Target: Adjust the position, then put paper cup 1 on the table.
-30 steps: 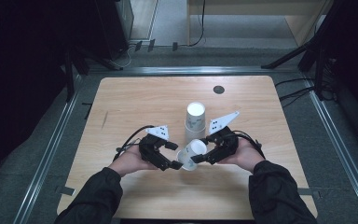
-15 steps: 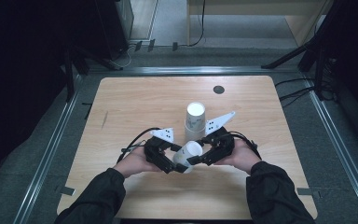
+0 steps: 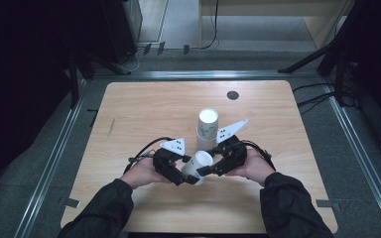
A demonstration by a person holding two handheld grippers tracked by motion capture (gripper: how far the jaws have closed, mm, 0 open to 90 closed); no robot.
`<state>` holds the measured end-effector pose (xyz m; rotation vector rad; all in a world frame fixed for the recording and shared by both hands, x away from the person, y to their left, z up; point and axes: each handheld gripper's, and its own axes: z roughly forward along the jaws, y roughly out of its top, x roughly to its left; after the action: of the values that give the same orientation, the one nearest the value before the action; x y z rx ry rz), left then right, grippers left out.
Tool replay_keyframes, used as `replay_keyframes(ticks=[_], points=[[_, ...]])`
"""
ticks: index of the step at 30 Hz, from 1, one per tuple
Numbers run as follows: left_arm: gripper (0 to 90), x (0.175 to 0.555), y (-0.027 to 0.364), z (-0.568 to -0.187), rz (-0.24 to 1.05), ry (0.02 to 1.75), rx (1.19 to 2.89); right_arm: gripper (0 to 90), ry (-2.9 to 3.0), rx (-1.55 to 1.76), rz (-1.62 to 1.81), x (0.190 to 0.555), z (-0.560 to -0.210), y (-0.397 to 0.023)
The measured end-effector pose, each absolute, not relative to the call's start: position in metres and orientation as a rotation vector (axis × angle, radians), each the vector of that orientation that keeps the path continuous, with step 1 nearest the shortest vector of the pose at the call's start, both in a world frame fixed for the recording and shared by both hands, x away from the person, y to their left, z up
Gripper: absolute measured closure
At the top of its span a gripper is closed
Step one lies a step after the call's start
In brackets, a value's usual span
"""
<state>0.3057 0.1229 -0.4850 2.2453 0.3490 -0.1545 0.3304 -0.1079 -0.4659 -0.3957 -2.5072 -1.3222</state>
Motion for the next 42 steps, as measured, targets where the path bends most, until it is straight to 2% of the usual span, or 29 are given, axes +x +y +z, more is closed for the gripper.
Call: replay_keyframes(ticks=[8,11,19,26,37,42], points=[[29.6,0.305,0.125,-0.484,-0.140,0.335,2.259,34.0,-2.517,-0.371,-1.331,0.329,-0.467,-0.108],[29.6,0.305,0.126,-0.480,-0.133,0.330,2.262,29.2,-2.530,-0.388,-1.326,0.328,-0.467,-0.108],[29.5,0.307,0.139,-0.474,-0.134,0.372,2.263,23.9,-2.561,-0.403,-1.343,0.326,-0.466,-0.118],[29.4,0.310,0.150,-0.465,-0.174,0.425,2.316,24.5,-2.630,-0.474,-1.320,0.318,-0.468,-0.132],[29.3,0.322,0.145,-0.433,-0.090,0.309,2.489,25.1,-2.645,-0.462,-1.364,0.316,-0.467,-0.132],[29.3,0.320,0.140,-0.432,-0.053,0.261,2.554,26.4,-2.641,-0.442,-1.359,0.321,-0.470,-0.126]])
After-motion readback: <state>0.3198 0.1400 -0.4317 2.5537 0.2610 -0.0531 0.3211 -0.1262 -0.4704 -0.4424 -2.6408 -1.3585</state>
